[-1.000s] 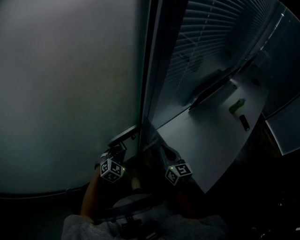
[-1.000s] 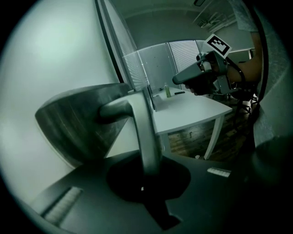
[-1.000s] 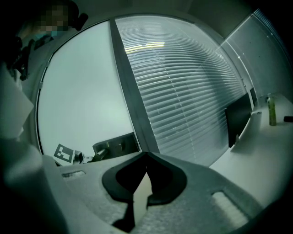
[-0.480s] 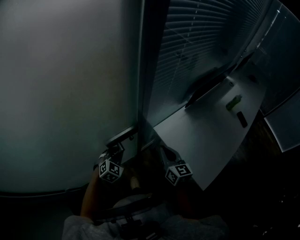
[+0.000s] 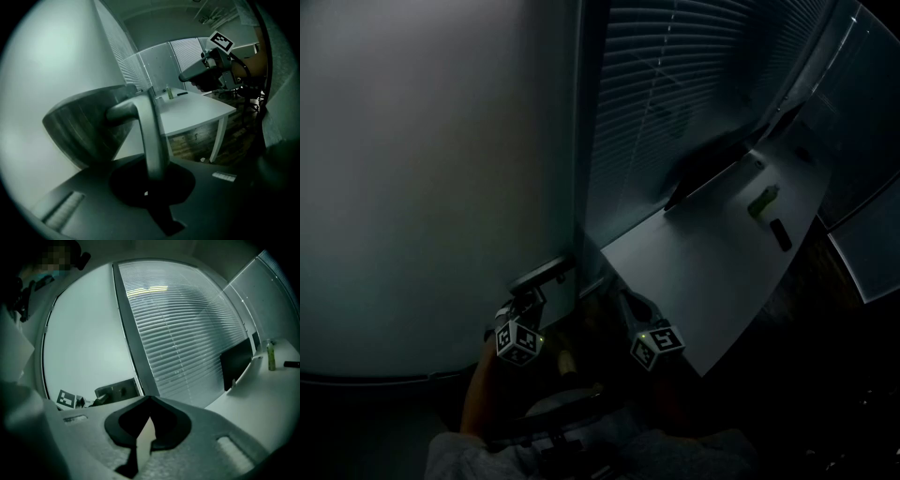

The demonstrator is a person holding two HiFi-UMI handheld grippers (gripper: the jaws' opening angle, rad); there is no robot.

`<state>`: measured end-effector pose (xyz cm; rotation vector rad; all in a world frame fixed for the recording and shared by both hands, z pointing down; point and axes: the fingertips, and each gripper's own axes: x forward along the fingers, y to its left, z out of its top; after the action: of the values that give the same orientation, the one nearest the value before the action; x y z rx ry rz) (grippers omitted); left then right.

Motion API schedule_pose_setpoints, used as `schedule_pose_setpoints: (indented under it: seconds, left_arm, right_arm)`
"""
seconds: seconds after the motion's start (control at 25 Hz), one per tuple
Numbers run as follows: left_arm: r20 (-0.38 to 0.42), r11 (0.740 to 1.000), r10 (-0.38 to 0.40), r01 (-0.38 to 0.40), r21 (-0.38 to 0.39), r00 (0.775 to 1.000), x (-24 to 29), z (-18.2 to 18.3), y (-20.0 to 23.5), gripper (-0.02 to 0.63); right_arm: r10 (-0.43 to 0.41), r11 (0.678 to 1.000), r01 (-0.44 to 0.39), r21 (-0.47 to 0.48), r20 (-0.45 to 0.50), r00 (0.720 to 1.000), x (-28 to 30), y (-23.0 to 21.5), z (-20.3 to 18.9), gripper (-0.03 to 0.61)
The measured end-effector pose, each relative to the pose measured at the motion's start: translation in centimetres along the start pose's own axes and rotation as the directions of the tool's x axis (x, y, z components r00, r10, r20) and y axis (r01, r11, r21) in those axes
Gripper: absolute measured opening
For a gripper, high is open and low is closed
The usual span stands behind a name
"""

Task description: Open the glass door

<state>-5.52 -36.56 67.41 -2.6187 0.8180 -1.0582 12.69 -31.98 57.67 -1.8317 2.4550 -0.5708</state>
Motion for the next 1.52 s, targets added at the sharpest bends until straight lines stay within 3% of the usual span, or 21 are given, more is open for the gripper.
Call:
schedule_pose_setpoints:
  seconds: [1.16,1.52]
  left_arm:
    - [-0.064,0.996,0.016,-0.011,0.091,0.998,-3.3,0.8,-4.4,-0.002]
    - [-0.102,0.99,0.054,-0.04,0.135,0.993,-4.9,0.4,-6.2,-0.002]
  right_arm:
    - [0.023,1.0,-0.023,-0.021,-0.018,1.0,-7.7,-1.0,-0.5,0.002]
    - [0.042,0.999,-0.043,-0.025,-0.023,0.999,-10.4,-0.6,-0.7,0.002]
